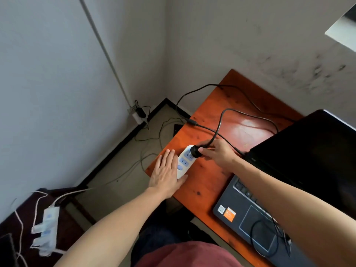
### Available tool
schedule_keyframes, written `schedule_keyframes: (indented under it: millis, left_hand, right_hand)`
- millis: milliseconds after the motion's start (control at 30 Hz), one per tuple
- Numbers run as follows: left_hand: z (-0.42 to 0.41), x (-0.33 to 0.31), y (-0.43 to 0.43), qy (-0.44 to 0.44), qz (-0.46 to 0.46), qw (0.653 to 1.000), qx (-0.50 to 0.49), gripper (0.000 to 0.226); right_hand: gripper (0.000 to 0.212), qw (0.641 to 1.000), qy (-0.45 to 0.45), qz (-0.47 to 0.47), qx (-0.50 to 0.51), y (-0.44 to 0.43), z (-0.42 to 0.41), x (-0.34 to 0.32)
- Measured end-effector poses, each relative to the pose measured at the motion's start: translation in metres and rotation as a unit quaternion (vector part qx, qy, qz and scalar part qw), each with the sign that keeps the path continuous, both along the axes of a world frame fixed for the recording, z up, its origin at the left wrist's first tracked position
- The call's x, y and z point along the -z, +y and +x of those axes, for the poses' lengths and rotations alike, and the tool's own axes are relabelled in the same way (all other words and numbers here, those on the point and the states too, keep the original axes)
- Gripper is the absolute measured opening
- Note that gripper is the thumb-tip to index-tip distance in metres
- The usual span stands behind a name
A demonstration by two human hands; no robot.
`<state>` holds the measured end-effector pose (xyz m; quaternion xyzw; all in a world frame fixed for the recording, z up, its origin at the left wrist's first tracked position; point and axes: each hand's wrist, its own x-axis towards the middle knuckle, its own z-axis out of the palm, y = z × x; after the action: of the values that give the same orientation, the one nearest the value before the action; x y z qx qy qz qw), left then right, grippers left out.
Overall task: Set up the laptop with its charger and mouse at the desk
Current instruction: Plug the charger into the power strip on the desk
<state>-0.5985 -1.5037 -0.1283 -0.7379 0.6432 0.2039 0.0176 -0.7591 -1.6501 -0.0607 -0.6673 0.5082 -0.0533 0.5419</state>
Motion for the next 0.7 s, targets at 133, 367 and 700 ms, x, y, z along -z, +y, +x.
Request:
schedule_keyframes:
  millis: [133, 367, 700]
  left_hand:
    - [0.0, -0.001, 0.001, -0.009, -0.006, 1.0, 0.006, 0.089]
    - [0.003, -0.003, 0.001, 0.011, -0.015, 1.0, 0.003, 0.089]
    - [0.007, 0.0, 0.003, 0.019, -0.024, 1.0, 0.002, 0.092]
  right_hand:
    - [0.016, 0.996, 0.037, -0.054, -0.059, -0.003, 0.008, -0.004]
    - [0.02, 0.991, 0.048, -0.103, -0.069, 0.002, 0.009, -0.005]
    - [0.019, 0.989, 0.064, -0.105, -0.082, 0.001, 0.006, -0.009]
